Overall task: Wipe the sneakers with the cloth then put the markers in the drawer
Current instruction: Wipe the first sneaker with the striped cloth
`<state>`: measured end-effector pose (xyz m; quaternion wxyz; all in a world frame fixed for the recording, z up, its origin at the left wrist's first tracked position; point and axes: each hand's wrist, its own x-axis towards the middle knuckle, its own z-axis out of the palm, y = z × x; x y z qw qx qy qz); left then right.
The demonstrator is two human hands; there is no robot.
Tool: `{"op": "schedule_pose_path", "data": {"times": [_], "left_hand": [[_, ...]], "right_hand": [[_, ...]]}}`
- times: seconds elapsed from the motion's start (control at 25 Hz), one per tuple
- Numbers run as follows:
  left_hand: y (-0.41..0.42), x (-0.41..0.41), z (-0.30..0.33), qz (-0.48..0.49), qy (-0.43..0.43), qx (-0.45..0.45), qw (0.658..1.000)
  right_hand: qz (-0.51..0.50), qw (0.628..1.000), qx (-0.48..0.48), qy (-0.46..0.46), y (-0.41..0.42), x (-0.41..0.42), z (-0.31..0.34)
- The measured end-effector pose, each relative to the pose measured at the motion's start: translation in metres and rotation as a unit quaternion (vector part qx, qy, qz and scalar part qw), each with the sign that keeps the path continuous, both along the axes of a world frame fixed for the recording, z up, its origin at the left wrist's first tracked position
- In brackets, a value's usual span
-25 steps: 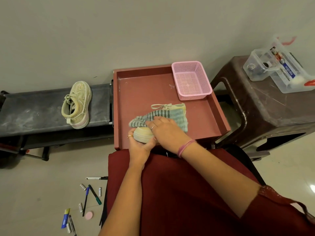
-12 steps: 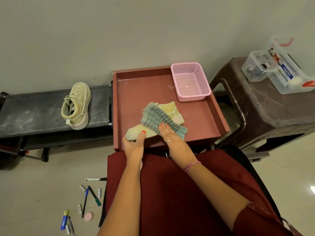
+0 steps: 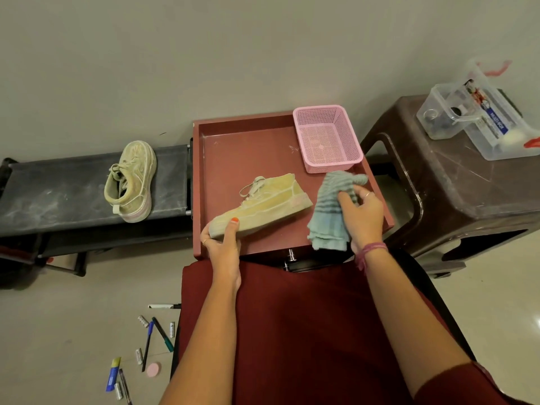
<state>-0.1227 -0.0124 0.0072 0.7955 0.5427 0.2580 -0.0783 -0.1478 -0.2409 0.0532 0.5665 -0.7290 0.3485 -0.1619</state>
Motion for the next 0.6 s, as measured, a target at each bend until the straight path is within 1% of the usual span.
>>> {"op": "schedule_pose_path", "data": {"times": [0.04, 0.08, 0.16, 0.2, 0.24, 0.28, 0.32, 0.36, 0.4, 0.44, 0.52, 0.56, 0.6], "left_hand": [[0.001, 0.001, -0.001, -0.004, 0.000, 0.003, 1.000], [0.002, 0.002, -0.003, -0.005, 0.000, 0.009, 1.000], [0.003, 0.003, -0.004, -0.006, 0.003, 0.028, 1.000], [0.003, 0.003, -0.005, -0.009, 0.003, 0.039, 0.999], [0.004, 0.004, -0.007, -0.012, 0.003, 0.046, 0.999], [0.004, 0.005, -0.009, -0.015, 0.005, 0.051, 0.999], [0.005, 0.006, -0.011, -0.018, 0.008, 0.053, 0.998], [0.006, 0.007, -0.012, -0.021, 0.011, 0.054, 0.998], [0.006, 0.008, -0.013, -0.023, 0.010, 0.055, 0.998], [0.007, 0.008, -0.015, -0.022, 0.007, 0.057, 0.998], [0.005, 0.009, -0.014, -0.017, -0.001, 0.054, 0.998], [0.004, 0.010, -0.014, -0.015, -0.004, 0.052, 0.999], [0.004, 0.010, -0.014, -0.011, -0.006, 0.052, 0.999]], "right_hand": [[0.008, 1.000, -0.016, 0.007, -0.004, 0.005, 0.001], [0.026, 0.997, -0.069, 0.023, -0.004, 0.012, 0.003], [0.076, 0.975, -0.199, 0.069, 0.007, 0.023, 0.002], [0.125, 0.959, -0.238, 0.087, 0.016, 0.030, -0.003], [0.188, 0.938, -0.266, 0.120, 0.027, 0.033, -0.010], [0.252, 0.910, -0.285, 0.165, 0.040, 0.034, -0.018], [0.295, 0.879, -0.302, 0.220, 0.052, 0.033, -0.026], [0.310, 0.853, -0.327, 0.265, 0.061, 0.030, -0.032], [0.311, 0.833, -0.361, 0.282, 0.070, 0.027, -0.034], [0.312, 0.817, -0.404, 0.267, 0.079, 0.022, -0.033], [0.285, 0.801, -0.499, 0.170, 0.093, 0.011, -0.036], [0.293, 0.793, -0.520, 0.120, 0.098, 0.007, -0.040], [0.328, 0.788, -0.510, 0.107, 0.101, 0.003, -0.042]]}}
